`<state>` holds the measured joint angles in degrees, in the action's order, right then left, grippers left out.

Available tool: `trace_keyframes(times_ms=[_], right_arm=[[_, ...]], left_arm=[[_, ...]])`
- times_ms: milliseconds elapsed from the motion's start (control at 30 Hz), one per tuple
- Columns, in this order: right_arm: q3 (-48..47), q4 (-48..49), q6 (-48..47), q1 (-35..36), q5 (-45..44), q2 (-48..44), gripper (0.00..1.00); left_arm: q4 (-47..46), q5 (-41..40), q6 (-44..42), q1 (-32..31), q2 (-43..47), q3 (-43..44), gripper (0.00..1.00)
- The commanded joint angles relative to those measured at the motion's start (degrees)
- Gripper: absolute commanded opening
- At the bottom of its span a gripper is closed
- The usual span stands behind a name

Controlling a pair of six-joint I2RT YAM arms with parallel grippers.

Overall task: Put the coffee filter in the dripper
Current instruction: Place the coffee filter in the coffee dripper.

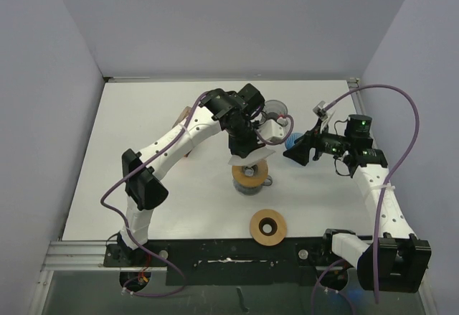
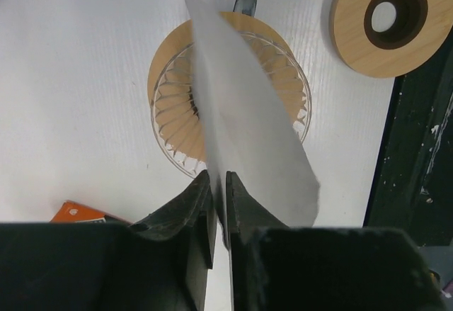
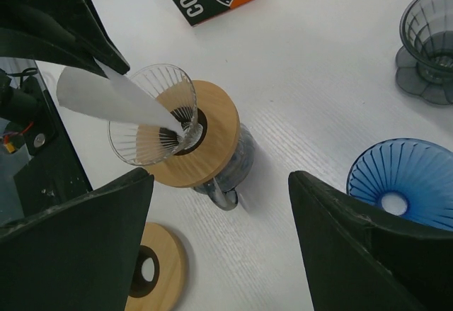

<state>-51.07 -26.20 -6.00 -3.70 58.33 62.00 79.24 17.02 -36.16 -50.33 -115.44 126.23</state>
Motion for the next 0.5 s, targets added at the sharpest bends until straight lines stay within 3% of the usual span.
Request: trace_keyframes(times_ms=[0, 133, 467], right_arm=[[0.8, 5.8, 4.1, -0.1, 3.1, -0.8, 0.78], [0.1, 6.0, 4.6, 0.4, 4.0, 0.1, 0.77], [-2.4, 4.7, 4.5, 2.1, 3.6, 2.6, 0.77]], left_arm=[[-4.3, 1.8, 1.6, -0.3, 1.5, -1.4, 0.14], [-4.5, 1.3, 2.7, -0.3, 2.5, -1.9, 0.32], [-6.3, -0.5, 5.9, -0.3, 5.1, -3.8, 0.51]])
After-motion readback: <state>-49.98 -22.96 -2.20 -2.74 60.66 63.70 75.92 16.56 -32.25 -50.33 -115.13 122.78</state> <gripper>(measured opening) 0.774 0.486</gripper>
